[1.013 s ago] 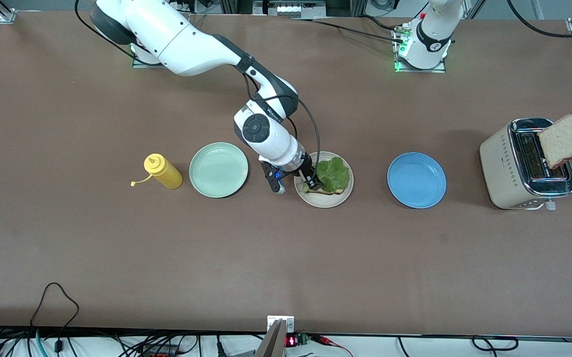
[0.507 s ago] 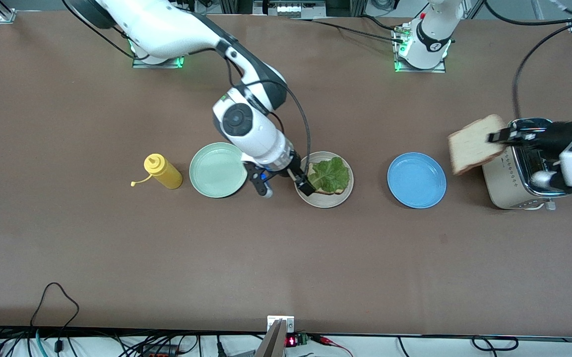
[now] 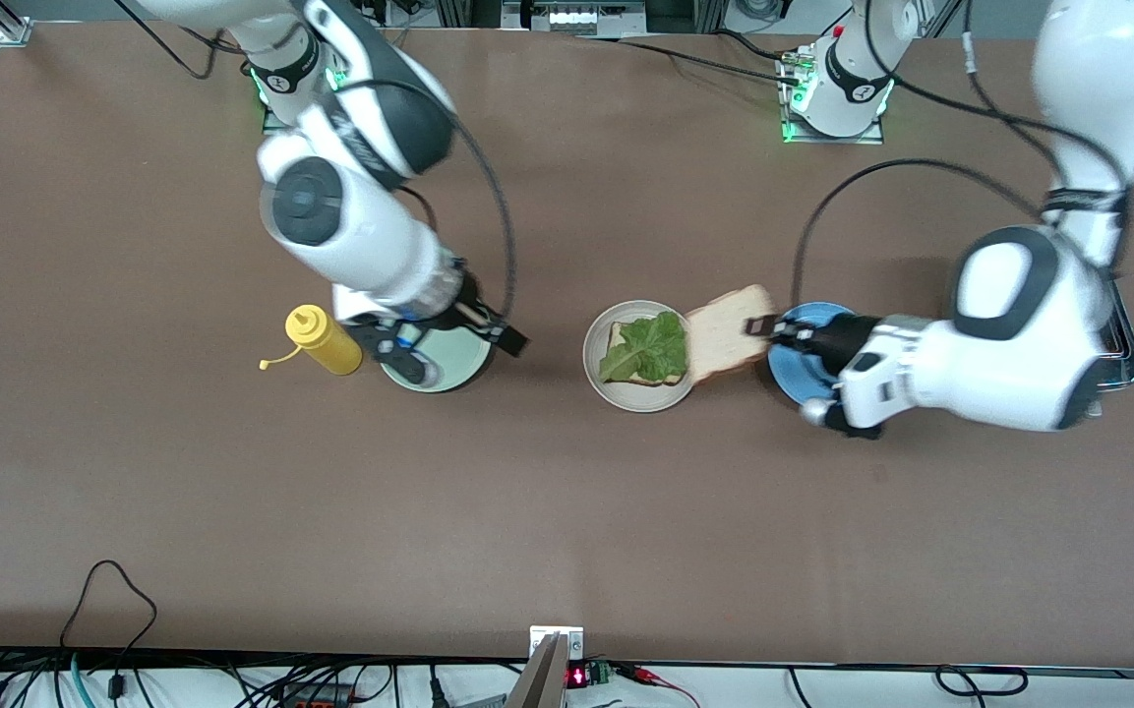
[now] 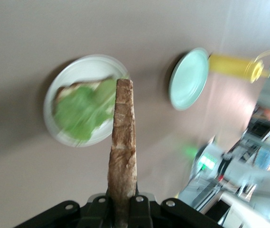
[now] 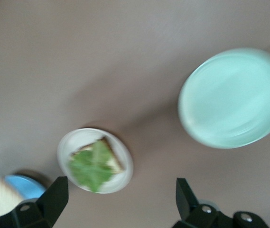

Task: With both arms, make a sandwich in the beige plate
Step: 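Carry the toast toward the beige plate while the right gripper withdraws, then lower the toast onto the lettuce and open the left gripper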

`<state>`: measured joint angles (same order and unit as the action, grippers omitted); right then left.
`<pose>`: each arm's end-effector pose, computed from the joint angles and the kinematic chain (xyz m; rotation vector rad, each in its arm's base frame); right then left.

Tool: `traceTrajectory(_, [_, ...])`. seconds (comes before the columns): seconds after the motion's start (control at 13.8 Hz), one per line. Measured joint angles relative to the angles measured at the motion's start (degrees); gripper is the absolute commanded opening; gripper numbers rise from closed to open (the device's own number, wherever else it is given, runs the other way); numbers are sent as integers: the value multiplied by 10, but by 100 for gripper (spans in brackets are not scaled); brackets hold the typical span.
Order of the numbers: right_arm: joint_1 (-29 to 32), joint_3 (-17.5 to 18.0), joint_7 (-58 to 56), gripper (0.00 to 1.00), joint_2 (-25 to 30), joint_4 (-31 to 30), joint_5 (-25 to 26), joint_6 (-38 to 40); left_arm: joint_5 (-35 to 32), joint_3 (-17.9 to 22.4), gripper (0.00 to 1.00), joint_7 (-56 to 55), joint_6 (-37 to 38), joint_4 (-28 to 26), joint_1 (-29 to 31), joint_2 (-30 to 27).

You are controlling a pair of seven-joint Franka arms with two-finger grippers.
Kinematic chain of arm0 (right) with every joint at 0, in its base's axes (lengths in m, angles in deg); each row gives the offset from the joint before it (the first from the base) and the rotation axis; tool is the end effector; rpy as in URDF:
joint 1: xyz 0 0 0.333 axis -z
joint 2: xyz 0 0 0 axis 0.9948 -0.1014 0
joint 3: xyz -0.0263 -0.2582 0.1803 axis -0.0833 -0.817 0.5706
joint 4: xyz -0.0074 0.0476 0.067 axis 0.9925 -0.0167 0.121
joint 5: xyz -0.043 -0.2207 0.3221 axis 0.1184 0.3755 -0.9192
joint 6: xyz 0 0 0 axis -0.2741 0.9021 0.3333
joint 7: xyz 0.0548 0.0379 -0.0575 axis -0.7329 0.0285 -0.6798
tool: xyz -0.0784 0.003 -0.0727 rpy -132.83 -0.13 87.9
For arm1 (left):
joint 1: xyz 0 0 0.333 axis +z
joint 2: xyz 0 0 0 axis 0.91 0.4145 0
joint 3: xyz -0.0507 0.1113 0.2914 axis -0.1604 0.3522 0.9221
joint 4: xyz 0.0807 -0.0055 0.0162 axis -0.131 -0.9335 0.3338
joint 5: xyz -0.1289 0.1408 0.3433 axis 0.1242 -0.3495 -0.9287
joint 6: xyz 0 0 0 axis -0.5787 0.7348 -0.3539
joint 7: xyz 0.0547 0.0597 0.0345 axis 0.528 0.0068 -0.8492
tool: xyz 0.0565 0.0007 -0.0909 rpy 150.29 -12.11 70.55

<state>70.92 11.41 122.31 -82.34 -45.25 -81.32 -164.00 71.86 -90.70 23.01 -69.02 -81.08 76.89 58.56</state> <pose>0.6054 0.3491 0.4695 -2.8178 0.7510 0.1977 0.6519 -0.2057 0.3682 2.3608 -0.1278 -0.4715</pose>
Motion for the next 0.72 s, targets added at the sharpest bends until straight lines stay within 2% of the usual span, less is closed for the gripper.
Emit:
traceTrajectory(0.22, [73,-2,-169,100,59,-3,0,100,19,0,0,0,-113,-57,-34,18])
traceTrajectory(0.36, [121,-10,-299,100,96,-6,1,152,41,0,0,3,-141,-76,-41,37])
traceTrajectory(0.43, [134,-28,-367,100,111,-8,2,169,49,0,0,4,-146,-78,-43,44])
traceTrajectory(0.72, [144,-139,-607,100,152,-14,23,195,62,0,0,4,-158,-92,-60,52])
